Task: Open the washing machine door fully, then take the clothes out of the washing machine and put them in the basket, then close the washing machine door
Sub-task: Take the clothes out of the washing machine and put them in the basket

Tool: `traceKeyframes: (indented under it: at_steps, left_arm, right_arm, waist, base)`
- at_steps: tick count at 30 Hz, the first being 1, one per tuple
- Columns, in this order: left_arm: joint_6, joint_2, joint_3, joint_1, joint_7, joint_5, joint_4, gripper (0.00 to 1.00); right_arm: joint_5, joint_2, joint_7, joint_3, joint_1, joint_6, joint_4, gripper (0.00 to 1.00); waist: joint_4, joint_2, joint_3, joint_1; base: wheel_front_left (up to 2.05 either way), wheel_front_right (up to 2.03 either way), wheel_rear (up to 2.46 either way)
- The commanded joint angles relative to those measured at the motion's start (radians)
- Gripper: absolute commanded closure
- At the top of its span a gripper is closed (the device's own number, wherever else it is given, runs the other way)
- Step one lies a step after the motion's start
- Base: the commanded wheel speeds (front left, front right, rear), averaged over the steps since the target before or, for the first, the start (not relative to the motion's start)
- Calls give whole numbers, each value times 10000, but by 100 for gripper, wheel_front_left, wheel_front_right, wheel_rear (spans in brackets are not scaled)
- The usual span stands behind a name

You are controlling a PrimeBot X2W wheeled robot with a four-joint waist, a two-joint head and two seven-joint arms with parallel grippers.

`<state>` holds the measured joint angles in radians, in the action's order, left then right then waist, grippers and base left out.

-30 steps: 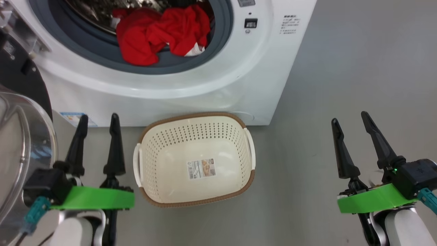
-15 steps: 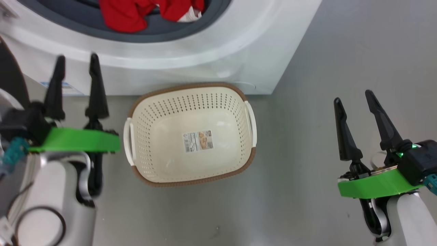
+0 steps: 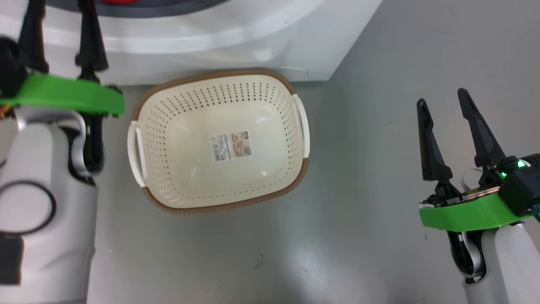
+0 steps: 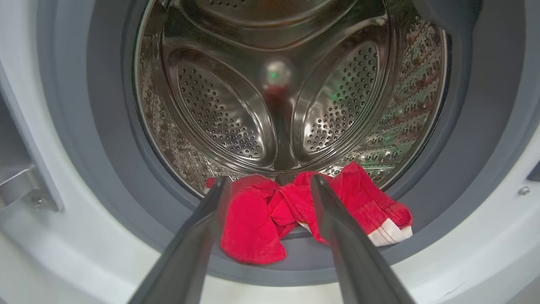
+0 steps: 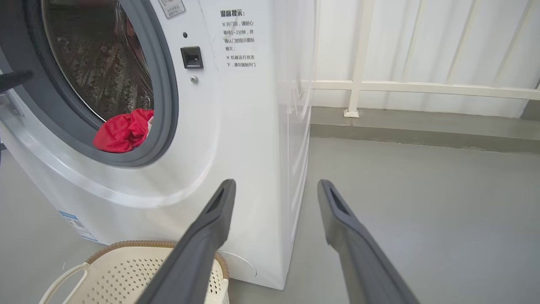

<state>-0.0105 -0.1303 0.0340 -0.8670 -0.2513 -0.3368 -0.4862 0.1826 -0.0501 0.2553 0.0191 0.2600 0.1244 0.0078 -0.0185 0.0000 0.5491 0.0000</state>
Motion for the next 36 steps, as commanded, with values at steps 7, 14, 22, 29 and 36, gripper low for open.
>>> traceKeyframes:
  at_steps: [7,14,22,29,36]
  left_arm:
    - [-144,-520,41,-1796,-102,401,-1116,0]
    - [-3,-828,347,-2854,-103,913,-2114,0]
    - [192,-1328,464,-4062,127,1157,-3666,0]
    - [243,-1663,631,-4912,654,1275,-4895,0]
    - [350,-1904,1046,-5597,1289,1607,-5910,0]
  right_arm:
    - [-114,-1,65,-245,328,63,-344,0]
    - [-41,-1,65,-304,482,63,-376,0]
    - [128,-1,65,-370,600,63,-392,0]
    - [223,-1,65,-411,738,63,-407,0]
    - [323,-1,65,-562,789,63,-375,0]
  waist:
    - [-253,0,760,0]
    - [-513,0,1154,0]
    - [-924,0,1567,0]
    - [-1148,0,1867,0]
    - [-1362,0,1994,0]
  base:
    - [0,0,0]
    - [0,0,0]
    - [0,0,0]
    - [0,0,0]
    - [0,0,0]
